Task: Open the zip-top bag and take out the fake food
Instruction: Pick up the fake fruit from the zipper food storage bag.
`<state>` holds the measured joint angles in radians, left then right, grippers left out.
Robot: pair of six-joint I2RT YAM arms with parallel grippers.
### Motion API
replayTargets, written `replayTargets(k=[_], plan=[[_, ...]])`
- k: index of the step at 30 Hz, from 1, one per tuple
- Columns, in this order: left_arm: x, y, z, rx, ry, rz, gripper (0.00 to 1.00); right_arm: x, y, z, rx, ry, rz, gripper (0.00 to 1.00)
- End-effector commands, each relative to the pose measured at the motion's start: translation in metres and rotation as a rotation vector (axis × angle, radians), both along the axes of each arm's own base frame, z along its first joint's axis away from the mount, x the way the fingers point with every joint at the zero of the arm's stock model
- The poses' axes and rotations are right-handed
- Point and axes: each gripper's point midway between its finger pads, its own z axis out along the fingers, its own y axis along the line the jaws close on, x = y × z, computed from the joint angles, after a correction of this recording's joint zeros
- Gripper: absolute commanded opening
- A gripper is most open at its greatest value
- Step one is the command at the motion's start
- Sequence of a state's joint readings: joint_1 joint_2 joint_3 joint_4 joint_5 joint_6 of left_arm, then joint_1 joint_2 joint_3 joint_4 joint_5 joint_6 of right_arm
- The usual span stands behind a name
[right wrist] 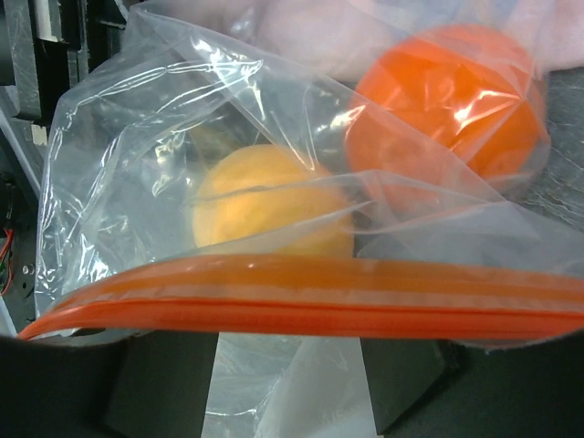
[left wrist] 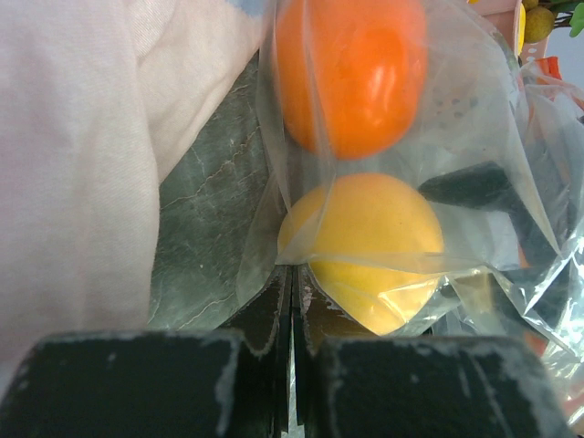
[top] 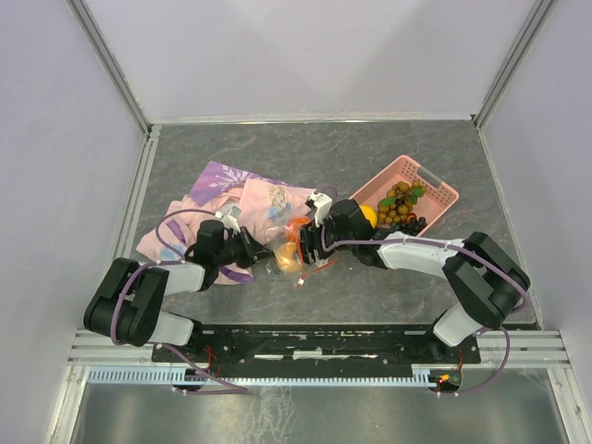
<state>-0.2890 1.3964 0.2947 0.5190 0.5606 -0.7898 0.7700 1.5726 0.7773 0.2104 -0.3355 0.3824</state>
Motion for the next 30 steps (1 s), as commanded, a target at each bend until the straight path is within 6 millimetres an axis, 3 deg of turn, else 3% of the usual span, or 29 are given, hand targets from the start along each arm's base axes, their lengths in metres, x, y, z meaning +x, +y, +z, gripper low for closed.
replayTargets(k=[1,14,30], plan=[[0.009,-0.004,0.012,-0.005,-0.071,-0.037,0.03,0.004,0.018,0.016,0.044,-0.032,0.023,0.72],[0.007,-0.006,0.012,-0.011,-0.066,-0.047,0.03,-0.007,0.031,0.004,-0.010,-0.033,0.076,0.83],[0.005,-0.010,0.011,-0.017,-0.058,-0.067,0.03,-0.015,0.043,-0.028,-0.138,-0.040,0.098,0.94]])
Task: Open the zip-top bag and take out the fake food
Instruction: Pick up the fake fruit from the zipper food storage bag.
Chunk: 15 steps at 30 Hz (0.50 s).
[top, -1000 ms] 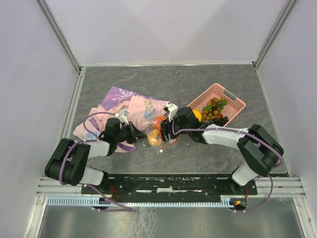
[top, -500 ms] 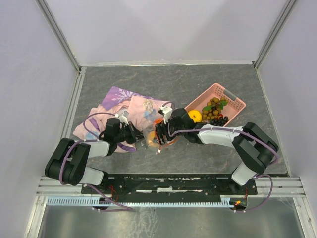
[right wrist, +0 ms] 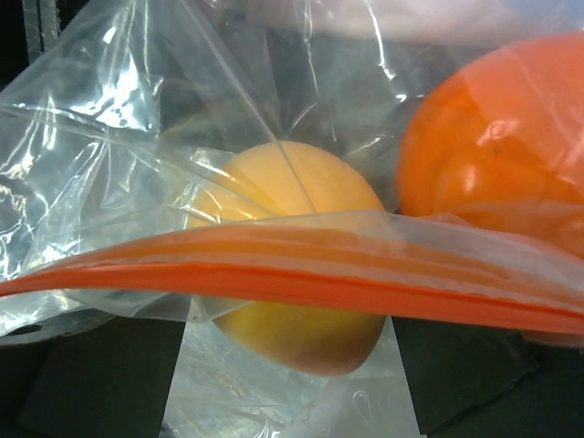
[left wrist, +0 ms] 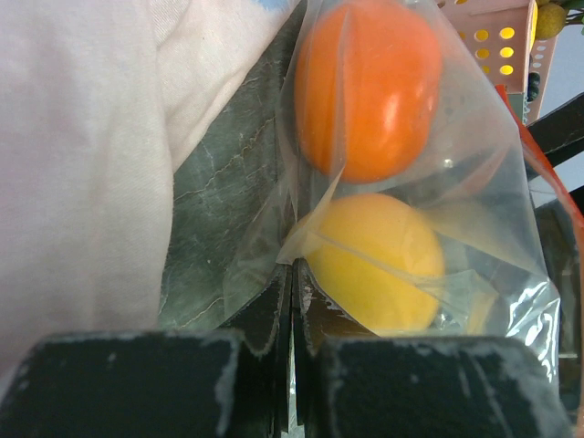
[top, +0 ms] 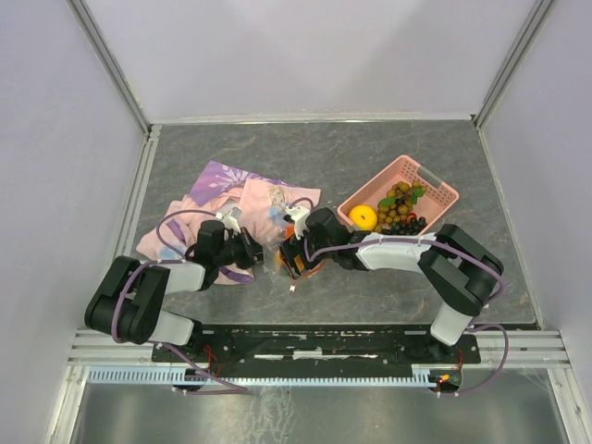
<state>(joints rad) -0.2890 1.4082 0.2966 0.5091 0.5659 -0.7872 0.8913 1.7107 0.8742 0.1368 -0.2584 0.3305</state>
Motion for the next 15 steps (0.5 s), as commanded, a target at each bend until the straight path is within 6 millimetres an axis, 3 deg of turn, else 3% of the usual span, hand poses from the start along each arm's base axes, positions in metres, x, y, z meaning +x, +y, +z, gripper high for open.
replayTargets(k=[1,10,15], plan=[[0.0067,-0.0105,0.0149,-0.022,-0.076,-0.064,0.03,0.0069,0.0146,0.0046,-0.015,-0.045,0.011,0.94],[0.0037,-0.0138,0.0125,-0.024,-0.066,-0.080,0.03,0.0077,0.0234,-0.0029,-0.028,-0.044,0.013,0.94],[0.0048,-0.0132,0.0134,-0.023,-0.071,-0.075,0.03,0.0059,0.0180,0.0006,-0.024,-0.059,0.010,0.85]])
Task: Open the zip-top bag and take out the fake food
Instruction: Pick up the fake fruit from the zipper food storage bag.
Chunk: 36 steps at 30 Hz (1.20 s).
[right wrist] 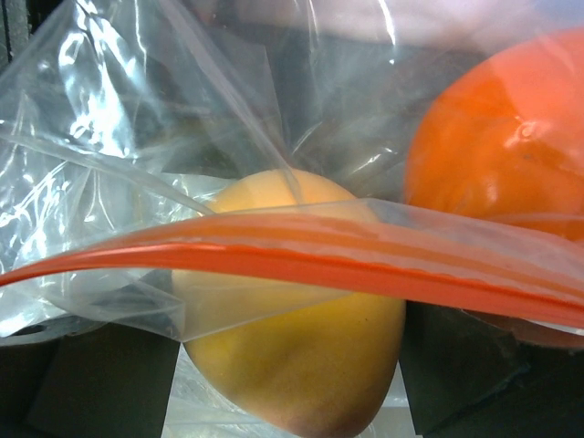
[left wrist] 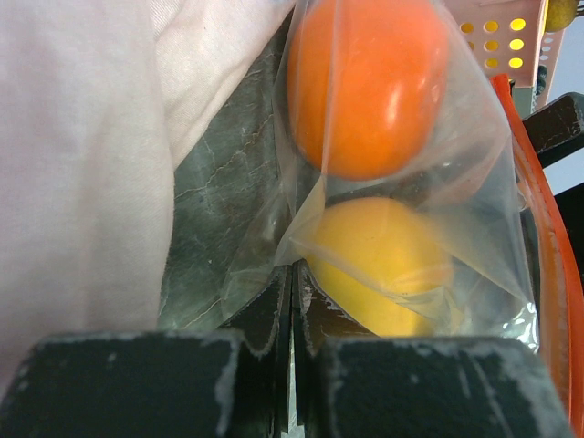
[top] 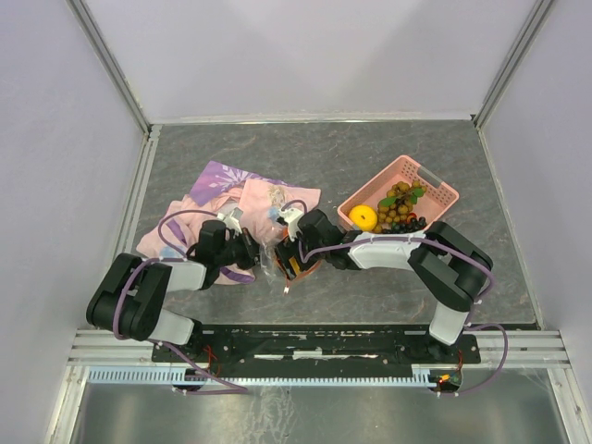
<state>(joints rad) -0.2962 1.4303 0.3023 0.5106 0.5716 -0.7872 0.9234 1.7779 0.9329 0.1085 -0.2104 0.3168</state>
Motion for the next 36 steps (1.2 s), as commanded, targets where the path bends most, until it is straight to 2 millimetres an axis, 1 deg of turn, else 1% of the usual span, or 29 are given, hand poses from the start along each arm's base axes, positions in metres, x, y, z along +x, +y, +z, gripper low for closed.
replayTargets(k=[1,3,5,10,14,20,27,36], plan=[[0.007,-0.011,0.017,-0.024,-0.089,-0.061,0.03,0.003,0.005,0.014,0.028,-0.053,0.004,0.82],[0.008,-0.010,0.018,-0.021,-0.095,-0.055,0.03,0.003,0.001,0.019,0.032,-0.073,-0.001,0.78],[0.008,-0.009,0.019,-0.018,-0.098,-0.049,0.03,0.003,-0.003,0.025,0.034,-0.091,-0.003,0.72],[0.009,-0.007,0.020,-0.009,-0.107,-0.035,0.03,0.003,-0.013,0.039,0.047,-0.132,-0.006,0.52],[0.010,-0.005,0.022,0.001,-0.115,-0.027,0.03,0.003,-0.020,0.050,0.066,-0.152,-0.005,0.45],[0.011,-0.002,0.022,0.014,-0.121,-0.017,0.03,0.003,-0.032,0.065,0.099,-0.172,-0.003,0.42],[0.011,0.001,0.022,0.024,-0.127,-0.002,0.03,0.004,-0.047,0.079,0.139,-0.188,-0.011,0.42],[0.011,0.003,0.026,0.033,-0.137,0.007,0.03,0.006,-0.058,0.093,0.189,-0.202,-0.019,0.41]])
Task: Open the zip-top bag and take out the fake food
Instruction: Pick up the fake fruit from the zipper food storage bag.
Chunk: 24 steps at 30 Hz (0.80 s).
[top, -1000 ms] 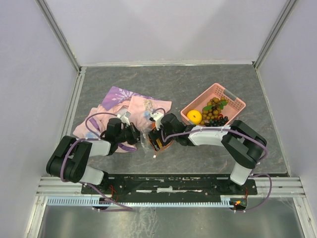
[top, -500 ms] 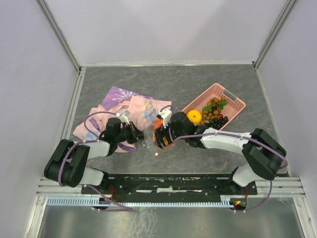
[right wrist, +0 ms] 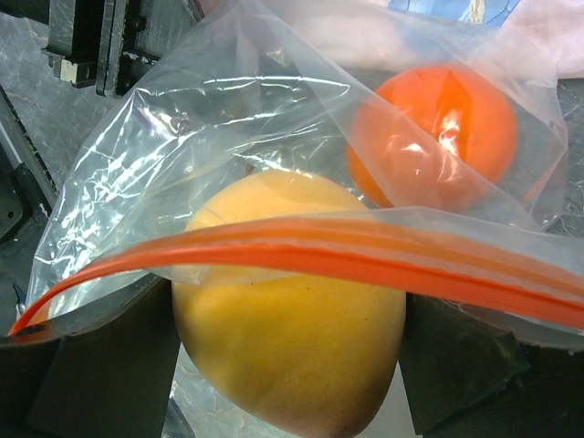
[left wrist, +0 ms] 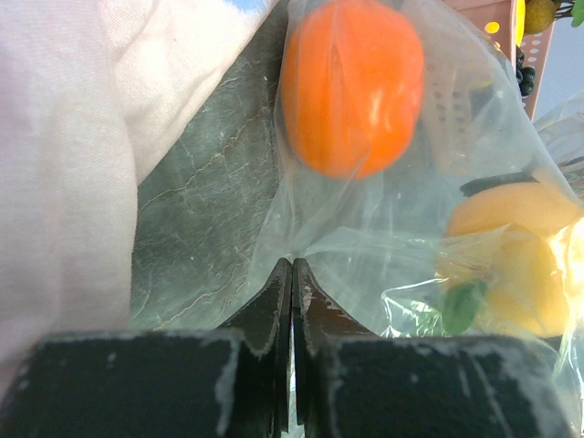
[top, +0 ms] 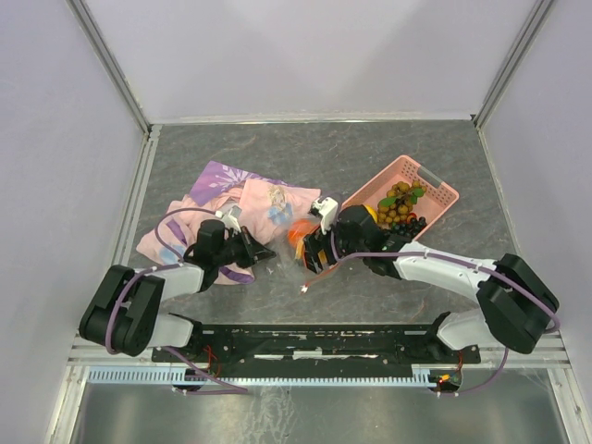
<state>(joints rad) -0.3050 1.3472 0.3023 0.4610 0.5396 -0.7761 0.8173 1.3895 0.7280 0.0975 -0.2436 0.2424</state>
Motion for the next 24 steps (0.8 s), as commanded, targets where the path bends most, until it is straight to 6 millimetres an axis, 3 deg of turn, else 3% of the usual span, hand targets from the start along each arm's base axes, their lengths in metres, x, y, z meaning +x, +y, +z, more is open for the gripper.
replayTargets(k=[1,11,18,21,24], plan=[[0.010,0.001,0.014,0.021,-0.093,-0.005,0.03,0.004,0.002,0.023,0.068,-0.054,0.017,0.41],[0.013,0.005,0.021,0.019,-0.112,0.022,0.06,0.005,-0.009,0.024,0.088,-0.056,0.012,0.41],[0.012,0.009,0.034,-0.003,-0.145,0.049,0.54,0.006,-0.011,0.022,0.123,-0.034,0.002,0.41],[0.009,0.011,0.036,-0.015,-0.152,0.055,0.67,0.007,-0.011,0.020,0.135,-0.022,-0.004,0.41],[0.004,0.011,0.031,-0.021,-0.131,0.050,0.73,0.008,-0.012,0.019,0.146,-0.015,-0.012,0.40]])
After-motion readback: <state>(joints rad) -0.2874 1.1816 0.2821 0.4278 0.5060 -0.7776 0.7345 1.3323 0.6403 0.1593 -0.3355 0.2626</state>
